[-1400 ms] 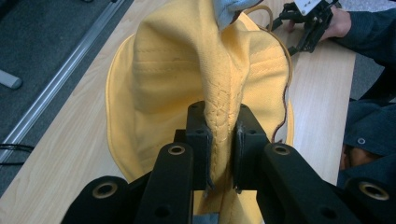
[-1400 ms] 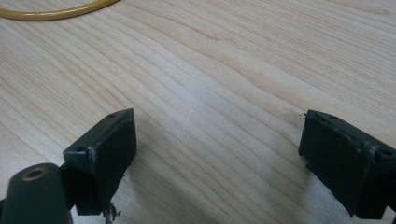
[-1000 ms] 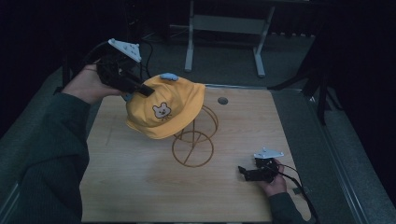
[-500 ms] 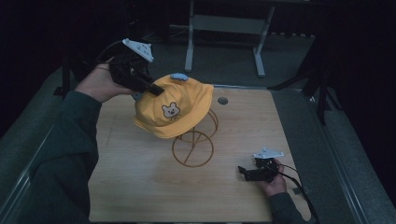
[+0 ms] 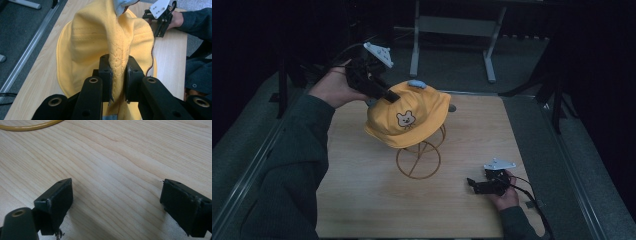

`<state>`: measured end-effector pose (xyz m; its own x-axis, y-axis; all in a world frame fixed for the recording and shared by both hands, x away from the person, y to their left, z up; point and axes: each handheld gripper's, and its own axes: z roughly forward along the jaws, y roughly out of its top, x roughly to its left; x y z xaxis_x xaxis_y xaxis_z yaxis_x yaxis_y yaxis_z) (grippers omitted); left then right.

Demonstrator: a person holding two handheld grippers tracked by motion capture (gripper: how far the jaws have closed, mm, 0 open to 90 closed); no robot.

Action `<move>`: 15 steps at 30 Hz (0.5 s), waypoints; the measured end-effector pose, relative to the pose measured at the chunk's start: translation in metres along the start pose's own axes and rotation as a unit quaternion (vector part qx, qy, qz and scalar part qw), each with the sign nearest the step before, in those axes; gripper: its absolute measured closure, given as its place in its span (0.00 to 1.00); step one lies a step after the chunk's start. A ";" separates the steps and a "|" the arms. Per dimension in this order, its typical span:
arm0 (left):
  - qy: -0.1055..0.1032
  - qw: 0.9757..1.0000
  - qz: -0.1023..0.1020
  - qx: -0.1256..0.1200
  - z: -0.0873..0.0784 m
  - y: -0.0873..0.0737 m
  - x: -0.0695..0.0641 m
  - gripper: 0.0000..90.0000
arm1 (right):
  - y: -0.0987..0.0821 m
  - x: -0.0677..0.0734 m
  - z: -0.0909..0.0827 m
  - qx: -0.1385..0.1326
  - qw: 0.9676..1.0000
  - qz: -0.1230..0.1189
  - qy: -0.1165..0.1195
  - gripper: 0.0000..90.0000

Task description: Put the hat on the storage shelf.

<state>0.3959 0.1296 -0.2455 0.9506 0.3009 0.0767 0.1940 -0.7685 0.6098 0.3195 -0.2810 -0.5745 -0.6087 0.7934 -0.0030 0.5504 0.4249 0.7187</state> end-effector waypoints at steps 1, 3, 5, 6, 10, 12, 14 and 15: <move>0.000 1.000 0.000 0.001 0.001 0.001 0.000 0.87 | 0.000 0.000 0.000 0.000 1.000 0.000 0.000 0.12; 0.000 1.000 0.001 0.003 0.004 0.004 -0.001 0.87 | 0.000 0.000 0.000 0.000 1.000 0.000 0.000 0.12; 0.000 1.000 0.003 0.003 0.007 0.006 -0.001 0.86 | 0.000 0.000 0.000 0.000 1.000 0.000 0.000 0.12; -0.001 1.000 0.004 0.004 0.008 0.007 -0.001 0.86 | 0.000 0.000 0.000 0.000 1.000 0.000 0.000 0.12; -0.001 1.000 0.003 0.005 0.016 0.010 0.000 0.86 | 0.000 0.000 0.000 0.000 1.000 0.000 0.000 0.12; -0.002 1.000 0.006 0.005 0.019 0.012 0.000 0.86 | 0.000 0.000 0.000 0.000 1.000 0.000 0.000 0.12; -0.004 1.000 0.005 0.003 0.022 0.015 -0.001 0.85 | 0.000 0.000 0.000 0.000 1.000 0.000 0.000 0.12; -0.002 1.000 0.008 0.003 0.023 0.016 -0.001 0.85 | 0.000 0.000 0.000 0.000 1.000 0.000 0.000 0.12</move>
<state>0.4035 0.1033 -0.2540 0.9546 0.2860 0.0828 0.1802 -0.7763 0.6040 0.3194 -0.2810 -0.5745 -0.6086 0.7934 -0.0024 0.5506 0.4245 0.7188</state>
